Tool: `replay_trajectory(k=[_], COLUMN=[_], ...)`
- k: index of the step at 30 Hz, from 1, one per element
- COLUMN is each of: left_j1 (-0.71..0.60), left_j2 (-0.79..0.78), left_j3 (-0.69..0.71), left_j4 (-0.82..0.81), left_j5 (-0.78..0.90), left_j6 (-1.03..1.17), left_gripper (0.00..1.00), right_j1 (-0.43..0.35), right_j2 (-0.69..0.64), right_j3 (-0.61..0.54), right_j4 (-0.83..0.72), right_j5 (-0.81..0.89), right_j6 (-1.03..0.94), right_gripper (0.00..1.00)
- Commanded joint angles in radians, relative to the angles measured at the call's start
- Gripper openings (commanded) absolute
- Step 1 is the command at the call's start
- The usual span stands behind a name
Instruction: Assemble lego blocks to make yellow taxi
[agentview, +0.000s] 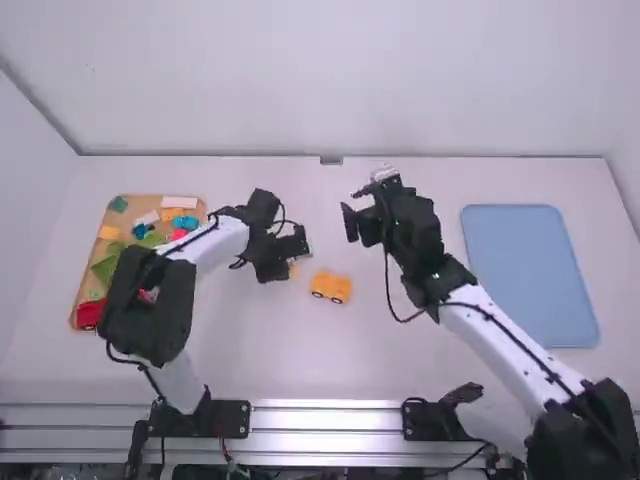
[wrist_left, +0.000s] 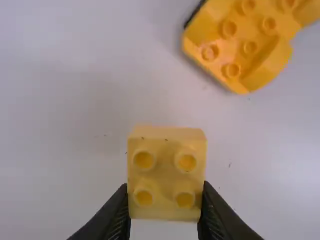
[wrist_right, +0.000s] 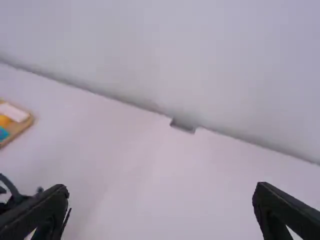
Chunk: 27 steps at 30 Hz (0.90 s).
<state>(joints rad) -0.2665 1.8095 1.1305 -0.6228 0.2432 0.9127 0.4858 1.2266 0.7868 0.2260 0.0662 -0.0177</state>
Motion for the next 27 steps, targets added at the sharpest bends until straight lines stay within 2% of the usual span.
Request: replay_trajectory(k=[1, 3, 8, 12, 13, 16, 17, 23, 27], left_j1=[-0.002, -0.005, -0.004, -0.005, -0.003, 0.0, -0.005, 0.003, 0.037], left_j2=[0.026, 0.035, 0.039, 0.039, 0.039, 0.039, 0.039, -0.006, -0.058], left_j3=[0.016, 0.002, -0.045, -0.089, -0.103, -0.114, -0.116, -0.084, -0.054], left_j4=[-0.014, -0.008, 0.04, 0.094, 0.112, 0.131, 0.144, 0.113, 0.081], left_j5=[-0.01, -0.008, -0.008, -0.009, -0.009, -0.009, -0.01, 0.046, 0.178], left_j6=[0.203, 0.273, 0.343, 0.341, 0.341, 0.341, 0.34, 0.295, 0.296], left_gripper=[0.21, 0.27, 0.29, 0.39, 0.48, 0.55, 0.99, 0.99, 0.99], right_j1=[-0.026, -0.053, -0.125, -0.183, -0.198, -0.212, -0.218, -0.209, -0.204], right_j2=[-0.053, -0.086, -0.108, -0.101, -0.093, -0.082, -0.08, -0.058, -0.054], right_j3=[-0.106, -0.164, -0.214, -0.214, -0.213, -0.213, -0.214, -0.213, -0.213], right_j4=[0.066, 0.129, 0.166, 0.169, 0.18, 0.196, 0.202, 0.237, 0.246], right_j5=[-0.048, -0.083, -0.206, -0.32, -0.352, -0.393, -0.413, -0.417, -0.409], right_j6=[0.024, 0.064, 0.093, 0.093, 0.093, 0.093, 0.093, 0.092, 0.088], right_gripper=[0.98, 0.98, 0.98, 0.98, 0.98, 0.98, 0.98, 0.99, 0.98])
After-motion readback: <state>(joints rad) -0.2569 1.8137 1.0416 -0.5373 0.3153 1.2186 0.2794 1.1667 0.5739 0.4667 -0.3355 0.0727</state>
